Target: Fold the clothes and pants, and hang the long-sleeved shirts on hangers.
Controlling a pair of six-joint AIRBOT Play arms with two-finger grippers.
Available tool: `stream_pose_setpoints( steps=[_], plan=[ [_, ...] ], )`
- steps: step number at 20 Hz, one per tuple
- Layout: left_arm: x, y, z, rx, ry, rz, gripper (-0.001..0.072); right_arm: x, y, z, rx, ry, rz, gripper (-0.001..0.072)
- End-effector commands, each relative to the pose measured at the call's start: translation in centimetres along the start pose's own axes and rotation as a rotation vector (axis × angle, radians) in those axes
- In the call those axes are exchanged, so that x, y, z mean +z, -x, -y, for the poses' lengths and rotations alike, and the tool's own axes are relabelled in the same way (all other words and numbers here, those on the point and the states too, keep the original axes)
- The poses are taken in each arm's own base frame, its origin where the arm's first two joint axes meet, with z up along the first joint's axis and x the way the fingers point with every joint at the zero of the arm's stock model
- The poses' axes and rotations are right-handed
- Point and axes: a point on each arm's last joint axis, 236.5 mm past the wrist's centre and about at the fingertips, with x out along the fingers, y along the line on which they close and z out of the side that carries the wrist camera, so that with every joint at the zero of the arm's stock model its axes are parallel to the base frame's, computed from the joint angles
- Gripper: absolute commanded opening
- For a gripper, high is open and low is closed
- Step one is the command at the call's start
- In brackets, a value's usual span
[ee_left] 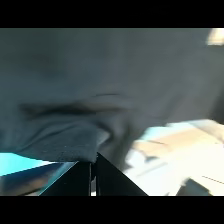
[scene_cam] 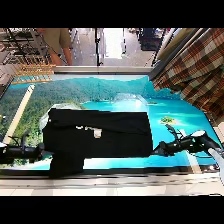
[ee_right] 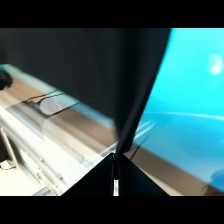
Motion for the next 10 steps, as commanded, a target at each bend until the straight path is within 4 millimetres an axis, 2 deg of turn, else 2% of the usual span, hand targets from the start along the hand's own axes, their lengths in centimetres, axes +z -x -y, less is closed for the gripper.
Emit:
stream_pose_setpoints(
  steps=[1, 3, 6, 8, 10],
  plan=[
    [2.2, 4.5, 8.3, -0.227, -0.114, 0.04, 0.0006, 1.8, 2.9, -4.3, 0.014, 0.057, 0.087, 0.0011],
    [6.4, 7.3, 11.6, -0.273, -0.166, 0.154, 0.0005, 5.6, 4.7, -4.3, -0.064, 0.043, 0.204, 0.001],
    [13.6, 9.5, 13.4, -0.307, -0.135, 0.315, 0.0005, 12.4, 6.7, -3.6, -0.152, 0.023, 0.379, 0.001],
    [18.1, 9.2, 13.8, -0.358, -0.083, 0.386, 0.0005, 16.5, 6.8, -2.9, -0.171, -0.013, 0.447, 0.001],
    [21.6, 6.5, 12.6, -0.36, -0.005, 0.398, 0.0006, 20.3, 5.6, -1.9, -0.181, -0.035, 0.474, 0.001]
  ],
)
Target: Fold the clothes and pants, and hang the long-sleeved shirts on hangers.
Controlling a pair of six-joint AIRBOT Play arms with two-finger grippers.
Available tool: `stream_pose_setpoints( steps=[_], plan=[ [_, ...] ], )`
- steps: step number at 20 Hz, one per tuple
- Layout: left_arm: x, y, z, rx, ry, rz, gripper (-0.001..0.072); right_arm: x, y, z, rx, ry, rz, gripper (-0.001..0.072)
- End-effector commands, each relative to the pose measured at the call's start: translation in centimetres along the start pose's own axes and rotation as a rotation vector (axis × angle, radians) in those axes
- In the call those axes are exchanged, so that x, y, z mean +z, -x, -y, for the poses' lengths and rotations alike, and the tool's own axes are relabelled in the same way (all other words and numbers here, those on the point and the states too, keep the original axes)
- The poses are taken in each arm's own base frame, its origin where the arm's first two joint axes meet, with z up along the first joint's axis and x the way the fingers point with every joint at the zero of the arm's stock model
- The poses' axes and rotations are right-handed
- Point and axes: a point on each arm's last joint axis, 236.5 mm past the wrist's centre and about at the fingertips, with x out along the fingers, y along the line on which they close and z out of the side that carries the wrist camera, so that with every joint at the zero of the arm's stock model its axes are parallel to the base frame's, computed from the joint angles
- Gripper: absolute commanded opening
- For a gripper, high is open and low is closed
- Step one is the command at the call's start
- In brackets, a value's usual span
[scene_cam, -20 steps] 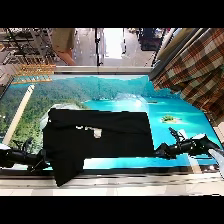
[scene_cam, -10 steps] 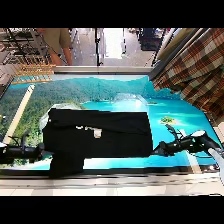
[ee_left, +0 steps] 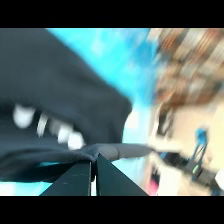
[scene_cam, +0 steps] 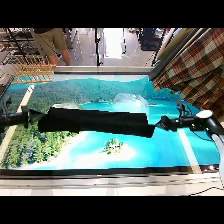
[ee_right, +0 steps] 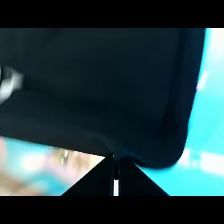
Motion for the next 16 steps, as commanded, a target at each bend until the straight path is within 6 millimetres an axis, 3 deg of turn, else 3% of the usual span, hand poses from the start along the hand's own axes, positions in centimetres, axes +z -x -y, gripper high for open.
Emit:
stream_pose_setpoints(
  steps=[1, 3, 4, 5, 6, 7, 9, 11, 13, 15, 16],
  plan=[
    [5.6, -4.4, -2.6, -0.016, 0.127, 0.1, 0.0006, 7.1, -3.7, 1.4, -0.051, -0.073, 0.127, 0.001],
    [5.7, -7.6, -5.9, 0.003, 0.202, 0.09, 0.0013, 9.5, -6.3, 2.6, -0.064, -0.106, 0.151, 0.0014],
    [5.4, -8.8, -7.1, -0.003, 0.241, 0.078, 0.0145, 10.0, -7.1, 2.7, -0.062, -0.09, 0.144, 0.0085],
    [5.0, -9.4, -8.1, -0.012, 0.276, 0.064, 0.0415, 9.6, -7.4, 2.4, -0.054, -0.027, 0.104, 0.0422],
    [4.7, -9.4, -8.7, -0.017, 0.292, 0.049, 0.0535, 8.8, -7.0, 2.7, -0.064, 0.029, 0.06, 0.0659],
    [4.6, -8.7, -8.6, -0.032, 0.277, 0.036, 0.0535, 7.8, -6.3, 3.5, -0.089, 0.039, 0.016, 0.0612],
    [4.5, -6.4, -7.2, -0.084, 0.214, 0.017, 0.0535, 4.6, -4.9, 5.6, -0.112, 0.008, -0.115, 0.0614],
    [4.1, -4.1, -4.8, -0.13, 0.115, -0.001, 0.0533, 2.0, -5.0, 6.6, -0.096, -0.038, -0.188, 0.0615],
    [3.2, -2.8, -3.2, -0.1, -0.018, -0.027, 0.041, 1.0, -6.5, 6.4, -0.058, -0.033, -0.206, 0.0615],
    [2.0, -2.8, -3.3, 0.014, -0.169, -0.066, 0.0384, 1.2, -8.8, 5.4, 0.004, -0.042, -0.196, 0.0613],
    [1.5, -3.1, -3.6, 0.071, -0.237, -0.088, 0.0306, 1.5, -10.1, 4.8, 0.033, -0.048, -0.181, 0.0597]
  ],
)
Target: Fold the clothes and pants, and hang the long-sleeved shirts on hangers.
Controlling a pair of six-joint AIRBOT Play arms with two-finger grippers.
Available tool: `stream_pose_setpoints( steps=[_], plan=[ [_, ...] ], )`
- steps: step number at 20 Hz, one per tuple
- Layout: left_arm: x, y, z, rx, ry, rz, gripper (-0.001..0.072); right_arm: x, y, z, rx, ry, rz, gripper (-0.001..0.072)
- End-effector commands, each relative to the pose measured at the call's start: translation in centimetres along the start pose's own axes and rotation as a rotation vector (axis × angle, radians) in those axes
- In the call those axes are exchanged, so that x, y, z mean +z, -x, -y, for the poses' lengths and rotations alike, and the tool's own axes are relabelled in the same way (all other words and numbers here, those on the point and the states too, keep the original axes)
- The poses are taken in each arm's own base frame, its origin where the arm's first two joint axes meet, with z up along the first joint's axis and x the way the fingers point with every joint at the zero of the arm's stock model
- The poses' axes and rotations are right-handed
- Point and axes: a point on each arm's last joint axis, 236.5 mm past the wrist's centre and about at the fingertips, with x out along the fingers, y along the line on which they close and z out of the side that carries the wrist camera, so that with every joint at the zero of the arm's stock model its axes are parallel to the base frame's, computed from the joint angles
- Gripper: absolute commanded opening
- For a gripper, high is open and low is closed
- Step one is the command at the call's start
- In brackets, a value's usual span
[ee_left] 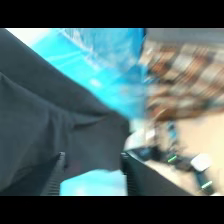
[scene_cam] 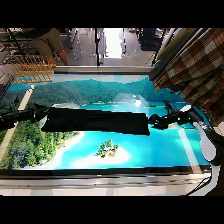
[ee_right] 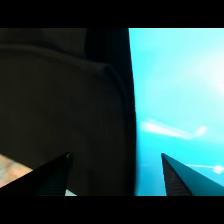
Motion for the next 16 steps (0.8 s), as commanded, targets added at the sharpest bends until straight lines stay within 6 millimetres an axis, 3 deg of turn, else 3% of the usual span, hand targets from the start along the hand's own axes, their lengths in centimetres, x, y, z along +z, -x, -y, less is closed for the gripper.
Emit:
stream_pose_setpoints(
  steps=[1, 2, 4, 5, 6, 7, 9, 11, 12, 13, 14, 16],
  plan=[
    [-2.3, -0.1, -0.3, 0.169, -0.271, -0.1, 0.026, 0.1, -3.5, -1.5, 0.089, 0.004, -0.008, 0.052],
    [-3.0, -1.0, -0.4, 0.21, -0.331, -0.137, 0.0196, 0.4, -4.2, -2.1, 0.09, 0.022, -0.008, 0.0422],
    [-4.5, -3.1, -1.0, 0.271, -0.4, -0.205, 0.0157, 1.0, -4.0, -3.2, 0.064, 0.089, -0.016, 0.0035],
    [-5.5, -4.3, -1.0, 0.293, -0.438, -0.246, 0.0128, 1.2, -3.0, -3.2, 0.028, 0.114, -0.021, 0.0013],
    [-6.7, -5.6, -0.7, 0.297, -0.47, -0.289, 0.0034, 1.2, -1.5, -2.1, -0.069, 0.127, -0.015, 0.0011],
    [-7.9, -6.8, -0.2, 0.295, -0.497, -0.326, 0.0008, 0.7, 1.0, 0.3, -0.233, 0.138, -0.022, 0.001],
    [-10.3, -9.0, 0.8, 0.287, -0.543, -0.393, 0.0008, -1.2, 8.2, 5.9, -0.591, 0.122, -0.036, 0.001],
    [-12.7, -11.0, 1.7, 0.281, -0.54, -0.453, 0.0009, -3.3, 16.3, 9.4, -0.816, 0.007, -0.005, 0.0009],
    [-14.2, -12.1, 2.2, 0.269, -0.547, -0.487, 0.0009, -4.0, 18.9, 9.5, -0.834, -0.045, 0.02, 0.0009],
    [-15.6, -13.2, 2.6, 0.255, -0.561, -0.519, 0.0009, -4.2, 20.2, 8.1, -0.795, -0.06, 0.056, 0.0009],
    [-17.1, -14.5, 2.8, 0.246, -0.577, -0.552, 0.0009, -4.0, 20.9, 6.1, -0.753, -0.039, 0.094, 0.0009],
    [-18.6, -17.1, 2.1, 0.269, -0.616, -0.565, 0.0009, -2.7, 20.9, -0.7, -0.625, 0.048, 0.198, 0.0009]
  ],
)
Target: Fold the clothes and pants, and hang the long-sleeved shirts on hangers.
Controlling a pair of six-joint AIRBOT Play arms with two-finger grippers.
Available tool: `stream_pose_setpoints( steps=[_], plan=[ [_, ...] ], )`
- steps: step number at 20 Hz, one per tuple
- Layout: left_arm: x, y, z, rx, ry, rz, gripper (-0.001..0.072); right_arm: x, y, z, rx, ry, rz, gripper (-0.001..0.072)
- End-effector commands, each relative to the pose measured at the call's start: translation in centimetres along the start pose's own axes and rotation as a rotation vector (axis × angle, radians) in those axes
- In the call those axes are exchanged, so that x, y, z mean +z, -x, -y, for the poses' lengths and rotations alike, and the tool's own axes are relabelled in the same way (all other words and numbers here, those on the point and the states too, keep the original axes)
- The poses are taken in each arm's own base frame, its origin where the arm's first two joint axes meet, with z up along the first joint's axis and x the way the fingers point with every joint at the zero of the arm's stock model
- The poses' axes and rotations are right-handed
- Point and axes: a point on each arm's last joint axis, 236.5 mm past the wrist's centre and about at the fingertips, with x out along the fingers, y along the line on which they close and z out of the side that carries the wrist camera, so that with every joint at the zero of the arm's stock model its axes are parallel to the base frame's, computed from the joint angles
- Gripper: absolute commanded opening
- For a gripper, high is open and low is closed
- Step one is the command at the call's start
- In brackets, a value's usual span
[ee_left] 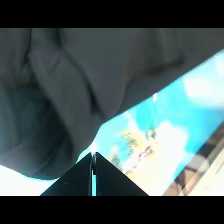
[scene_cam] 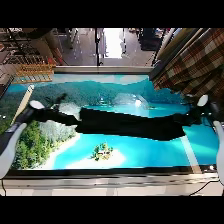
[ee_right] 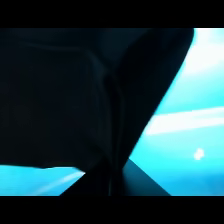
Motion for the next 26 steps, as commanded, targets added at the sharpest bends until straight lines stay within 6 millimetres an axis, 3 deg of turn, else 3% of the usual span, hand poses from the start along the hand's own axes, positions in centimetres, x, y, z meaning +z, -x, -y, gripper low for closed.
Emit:
stream_pose_setpoints(
  steps=[1, 3, 4, 7, 9, 11, 14, 16, 18, 20, 21, 23, 24, 26],
  plan=[
    [0.0, -5.1, 1.4, 0.043, -0.041, -0.029, 0.0009, 0.9, 7.4, -5.6, 0.123, 0.015, 0.154, 0.0009],
    [0.3, -6.8, 1.0, 0.066, -0.016, -0.012, 0.0009, 1.6, 10.4, -14.3, 0.31, 0.079, 0.239, 0.0009],
    [0.3, -7.2, 0.6, 0.071, 0.011, -0.011, 0.0009, 1.8, 11.0, -18.4, 0.371, 0.109, 0.271, 0.0009],
    [0.3, -6.7, -0.9, 0.091, 0.107, -0.009, 0.0009, 1.7, 9.9, -30.1, 0.49, 0.184, 0.341, 0.0009],
    [1.1, -3.8, -2.6, 0.127, 0.15, 0.014, 0.0009, 0.3, 6.8, -37.8, 0.561, 0.242, 0.344, 0.001],
    [2.2, 1.0, -4.2, 0.165, 0.18, 0.052, 0.0008, -2.2, 1.7, -43.9, 0.602, 0.275, 0.298, 0.0011],
    [3.4, 8.9, -5.4, 0.191, 0.242, 0.171, 0.0008, -4.5, -5.1, -50.6, 0.695, 0.28, 0.282, 0.0017],
    [3.6, 11.9, -5.5, 0.209, 0.245, 0.221, 0.0009, -6.1, -6.4, -53.3, 0.765, 0.366, 0.216, 0.0283],
    [3.7, 12.3, -4.6, 0.201, 0.214, 0.221, 0.0008, -4.9, -3.5, -52.7, 0.771, 0.517, 0.238, 0.0382],
    [4.0, 10.6, -2.5, 0.157, 0.136, 0.192, 0.0009, -1.7, 0.3, -48.2, 0.702, 0.555, 0.257, 0.0403],
    [4.0, 9.3, -1.4, 0.142, 0.094, 0.168, 0.0008, 0.3, 1.5, -43.8, 0.628, 0.518, 0.246, 0.0403],
    [3.9, 6.2, 0.7, 0.118, 0.018, 0.119, 0.0008, 2.5, 3.1, -34.3, 0.508, 0.412, 0.187, 0.0472],
    [4.0, 4.7, 1.2, 0.114, -0.004, 0.107, 0.0008, 2.9, 3.7, -30.3, 0.481, 0.351, 0.168, 0.0487],
    [5.2, 2.1, 1.4, 0.131, -0.021, 0.132, 0.0008, 2.3, 3.3, -24.3, 0.445, 0.22, 0.125, 0.0636]
  ],
)
